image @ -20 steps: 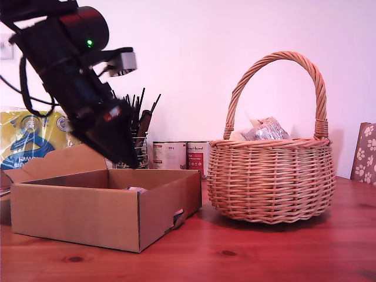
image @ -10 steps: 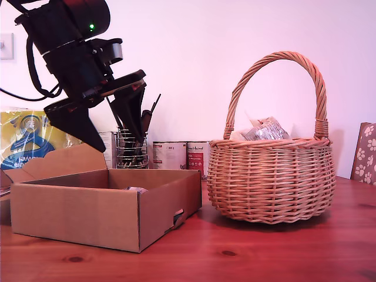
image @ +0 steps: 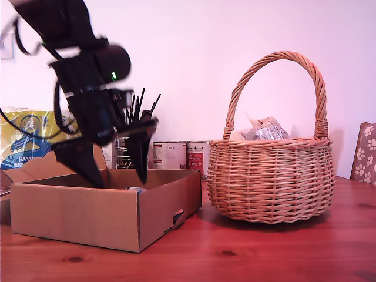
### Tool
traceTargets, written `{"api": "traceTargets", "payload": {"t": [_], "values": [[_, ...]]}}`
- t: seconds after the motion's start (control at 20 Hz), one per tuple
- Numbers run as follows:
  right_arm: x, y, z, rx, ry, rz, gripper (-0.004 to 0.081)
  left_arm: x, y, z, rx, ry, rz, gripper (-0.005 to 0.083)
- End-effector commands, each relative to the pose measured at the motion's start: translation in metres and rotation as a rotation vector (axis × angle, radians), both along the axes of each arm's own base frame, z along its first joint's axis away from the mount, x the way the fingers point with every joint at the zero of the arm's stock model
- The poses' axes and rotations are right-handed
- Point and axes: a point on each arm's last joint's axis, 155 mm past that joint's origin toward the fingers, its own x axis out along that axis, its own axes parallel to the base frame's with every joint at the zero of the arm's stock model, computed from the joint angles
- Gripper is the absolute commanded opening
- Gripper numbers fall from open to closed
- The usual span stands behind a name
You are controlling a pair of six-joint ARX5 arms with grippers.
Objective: Move the bags of Easter eggs from the cardboard box on the left into the woven basket on the right side.
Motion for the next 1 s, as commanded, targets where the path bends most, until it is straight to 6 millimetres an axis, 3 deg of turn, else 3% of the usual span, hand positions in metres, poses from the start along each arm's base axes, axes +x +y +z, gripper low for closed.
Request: {"api": "traceTargets", "payload": {"t": [0.0,0.35,0.6,0.65,0.8,0.85,0.95], "values": [[0.0,0.001,-0.006,0.001,0.005,0.006,-0.0011,0.002,-0.003,-0.002,0.013,0.03,0.012,0.0712],[0.002,0.002,0.0,0.008,-0.019,0.006,-0.0011,-0.019,0.003,-0.051,0.118,0.2,-0.007,0.0712],[0.002,0.002,0.001,0.007,-0.023,0.008,-0.0011,-0.02,0.006,-0.06,0.136,0.213,-0.002,0.0682],[0.002,0.002,0.001,0.007,-0.025,0.007,-0.0011,-0.019,0.005,-0.059,0.13,0.21,-0.003,0.0604],[0.003,0.002,0.003,0.01,-0.031,0.007,-0.0011,-0.019,0.0,-0.058,0.104,0.212,-0.009,0.0227],[0.003,0.002,0.003,0.01,-0.031,0.007,-0.0011,-0.017,-0.001,-0.058,0.096,0.205,-0.012,0.016],[0.003,0.002,0.003,0.01,-0.031,0.007,-0.0011,-0.015,-0.007,-0.056,0.073,0.195,-0.028,0.0123]]}}
